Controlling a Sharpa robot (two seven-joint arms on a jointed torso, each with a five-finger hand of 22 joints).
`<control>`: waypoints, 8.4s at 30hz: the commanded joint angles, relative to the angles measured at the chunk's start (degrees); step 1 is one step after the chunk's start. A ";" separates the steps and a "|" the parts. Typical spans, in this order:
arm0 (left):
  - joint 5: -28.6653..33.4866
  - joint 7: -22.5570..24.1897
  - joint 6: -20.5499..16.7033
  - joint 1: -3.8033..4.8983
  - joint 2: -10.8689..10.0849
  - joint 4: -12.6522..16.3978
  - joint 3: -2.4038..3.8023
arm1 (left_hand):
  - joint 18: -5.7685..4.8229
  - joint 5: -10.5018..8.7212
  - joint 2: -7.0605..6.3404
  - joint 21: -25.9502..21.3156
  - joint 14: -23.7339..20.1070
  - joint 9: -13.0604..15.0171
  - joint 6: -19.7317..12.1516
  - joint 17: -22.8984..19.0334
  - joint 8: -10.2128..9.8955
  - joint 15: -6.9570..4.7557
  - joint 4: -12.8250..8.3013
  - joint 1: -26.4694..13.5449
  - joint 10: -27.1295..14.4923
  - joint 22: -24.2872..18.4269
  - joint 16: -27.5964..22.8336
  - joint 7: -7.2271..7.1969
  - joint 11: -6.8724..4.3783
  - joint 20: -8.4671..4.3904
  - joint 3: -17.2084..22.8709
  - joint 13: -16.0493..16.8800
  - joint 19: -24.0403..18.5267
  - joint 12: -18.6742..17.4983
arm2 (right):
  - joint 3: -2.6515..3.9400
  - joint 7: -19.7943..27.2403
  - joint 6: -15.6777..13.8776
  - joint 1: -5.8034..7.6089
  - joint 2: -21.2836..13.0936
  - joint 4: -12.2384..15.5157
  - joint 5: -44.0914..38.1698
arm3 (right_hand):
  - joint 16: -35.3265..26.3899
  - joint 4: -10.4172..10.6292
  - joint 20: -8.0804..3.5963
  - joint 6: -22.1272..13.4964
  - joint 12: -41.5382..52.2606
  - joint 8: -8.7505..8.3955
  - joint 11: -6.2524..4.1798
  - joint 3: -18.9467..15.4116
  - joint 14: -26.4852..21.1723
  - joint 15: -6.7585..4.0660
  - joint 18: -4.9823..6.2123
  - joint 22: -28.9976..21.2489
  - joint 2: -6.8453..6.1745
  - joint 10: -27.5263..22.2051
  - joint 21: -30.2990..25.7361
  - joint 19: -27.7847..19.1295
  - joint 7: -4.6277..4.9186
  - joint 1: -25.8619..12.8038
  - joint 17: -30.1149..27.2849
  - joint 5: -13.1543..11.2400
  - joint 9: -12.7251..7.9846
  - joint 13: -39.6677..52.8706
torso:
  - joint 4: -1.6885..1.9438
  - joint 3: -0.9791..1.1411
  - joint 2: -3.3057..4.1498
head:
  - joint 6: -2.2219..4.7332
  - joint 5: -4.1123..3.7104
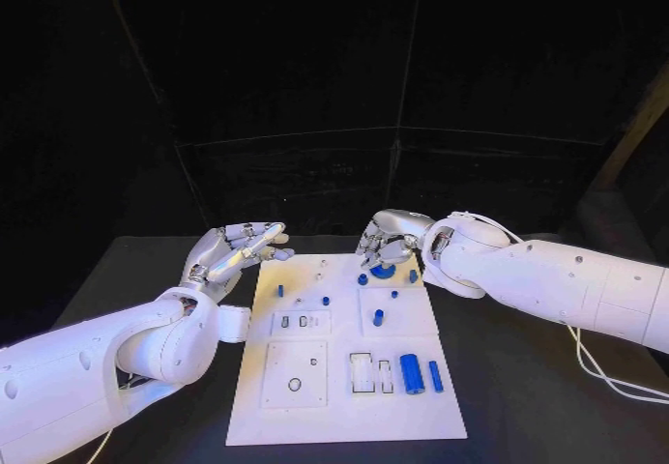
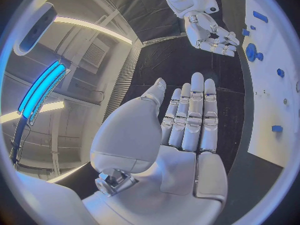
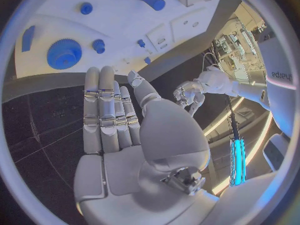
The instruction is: Assemble the parts on the task board
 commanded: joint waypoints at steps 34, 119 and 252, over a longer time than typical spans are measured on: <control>-1.17 -0.79 2.93 0.07 -0.26 1.84 0.04 | 0.37 0.20 0.14 -0.62 0.25 -0.18 -0.06 0.82 -1.16 0.17 -0.51 -0.34 0.21 -0.46 -1.03 0.43 0.47 0.05 -0.11 -0.21 0.50 -1.70 | 0.02 -8.62 7.76 0.21 3.20 -1.27 -17.03 | -1.48 -0.03 0.15 -2.68 0.91 -1.47 0.52 3.78 0.51 0.20 0.66 6.58 0.02 -6.27 11.13 0.89 -0.31 -0.80 4.19 -1.83 0.01 -0.01 | 0.64 -0.21 3.41 | 0.03 -0.42; -1.16 -2.32 3.90 0.98 -0.08 1.88 0.04 | 0.35 0.21 0.61 -1.21 -0.10 -0.17 -0.30 1.56 -1.99 0.41 -0.87 -0.32 -0.04 -0.90 -1.92 0.69 0.74 0.24 0.21 -0.20 0.46 -2.84 | 0.16 -9.47 -0.93 0.18 16.74 -13.50 -11.62 | -3.77 1.32 0.98 0.66 0.15 -1.54 0.47 22.68 0.57 0.06 -0.37 19.66 -1.02 -1.47 25.44 -0.62 0.59 -2.45 9.86 -8.26 0.01 0.14 | 0.90 -0.45 4.80 | 1.01 0.98; -1.51 -4.00 6.37 1.08 0.42 -0.28 0.00 | 0.38 0.22 0.98 -1.56 -0.17 -0.13 -0.23 2.16 -2.44 0.45 -1.47 0.14 0.04 -1.19 -2.49 0.73 0.77 0.30 0.80 -0.18 0.53 -3.51 | 1.14 -27.67 -0.01 0.01 1.45 1.44 -7.79 | -7.94 14.57 0.25 -7.85 82.88 9.95 -1.13 2.68 2.41 -0.88 -6.03 51.39 -0.62 15.92 43.75 16.50 -0.44 4.44 14.08 -6.58 0.80 81.97 | -0.27 -0.43 4.68 | 0.50 0.07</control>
